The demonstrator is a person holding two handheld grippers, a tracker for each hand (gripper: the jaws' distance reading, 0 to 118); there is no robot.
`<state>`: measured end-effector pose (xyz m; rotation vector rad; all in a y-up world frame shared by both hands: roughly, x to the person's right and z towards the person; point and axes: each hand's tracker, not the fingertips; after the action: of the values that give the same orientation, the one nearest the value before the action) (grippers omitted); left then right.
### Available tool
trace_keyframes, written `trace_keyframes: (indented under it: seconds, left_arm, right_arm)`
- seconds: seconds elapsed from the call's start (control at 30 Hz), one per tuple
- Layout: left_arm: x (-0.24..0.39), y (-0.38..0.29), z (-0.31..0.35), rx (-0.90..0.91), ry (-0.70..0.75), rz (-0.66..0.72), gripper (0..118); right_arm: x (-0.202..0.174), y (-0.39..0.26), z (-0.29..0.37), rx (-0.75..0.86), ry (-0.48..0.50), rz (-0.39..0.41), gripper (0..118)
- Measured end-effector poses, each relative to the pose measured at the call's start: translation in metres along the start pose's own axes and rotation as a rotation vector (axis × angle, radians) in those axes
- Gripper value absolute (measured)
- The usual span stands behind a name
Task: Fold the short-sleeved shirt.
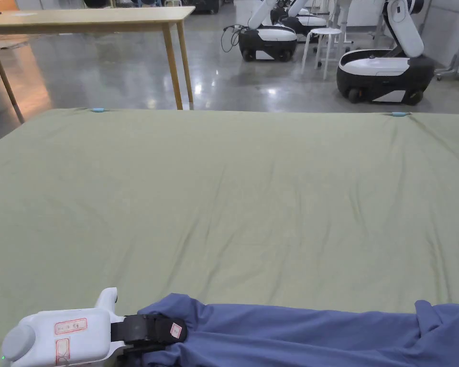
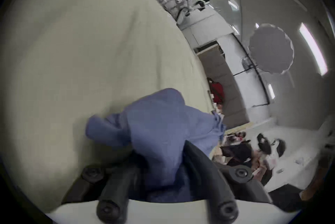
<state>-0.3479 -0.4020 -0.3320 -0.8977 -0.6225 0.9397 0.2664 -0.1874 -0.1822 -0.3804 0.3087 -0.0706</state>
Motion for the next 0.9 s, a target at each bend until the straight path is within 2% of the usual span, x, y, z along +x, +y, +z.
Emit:
trace_keyframes:
  seconds: [0.17, 0.3, 0.33, 0.5, 0.57, 0.67, 0.8, 0.9]
  left_arm:
    - [0.010, 0.000, 0.014, 0.021, 0.041, -0.056, 7]
    - [0.009, 0.008, 0.060, 0.096, 0.082, -0.069, 7]
    - [0.007, 0.012, 0.078, 0.148, 0.134, -0.084, 7]
    - [-0.005, 0.012, 0.167, 0.293, 0.298, -0.003, 7]
    - [-0.002, 0.009, 0.177, 0.267, 0.326, 0.024, 7]
    - [0.022, 0.005, 0.169, 0.254, 0.291, -0.008, 7]
    - [0.086, 0.002, 0.139, 0.241, 0.057, -0.136, 7]
    - [0.143, -0.001, 0.092, 0.173, -0.034, -0.230, 7]
  right_arm:
    - [-0.004, 0.001, -0.001, -0.005, 0.001, -0.003, 0]
    - [-0.008, 0.002, -0.003, -0.011, 0.002, 0.010, 0]
    - [-0.008, 0.002, -0.003, -0.010, 0.009, 0.013, 0]
    - [-0.012, 0.001, -0.006, -0.010, 0.045, 0.018, 0]
    - [-0.013, 0.002, -0.010, -0.018, 0.052, 0.017, 0]
    - [-0.015, 0.002, -0.017, -0.029, 0.058, 0.024, 0]
    - [-0.017, 0.004, -0.022, -0.038, 0.069, 0.023, 0]
    - [-0.017, 0.005, -0.021, -0.041, 0.073, 0.033, 0]
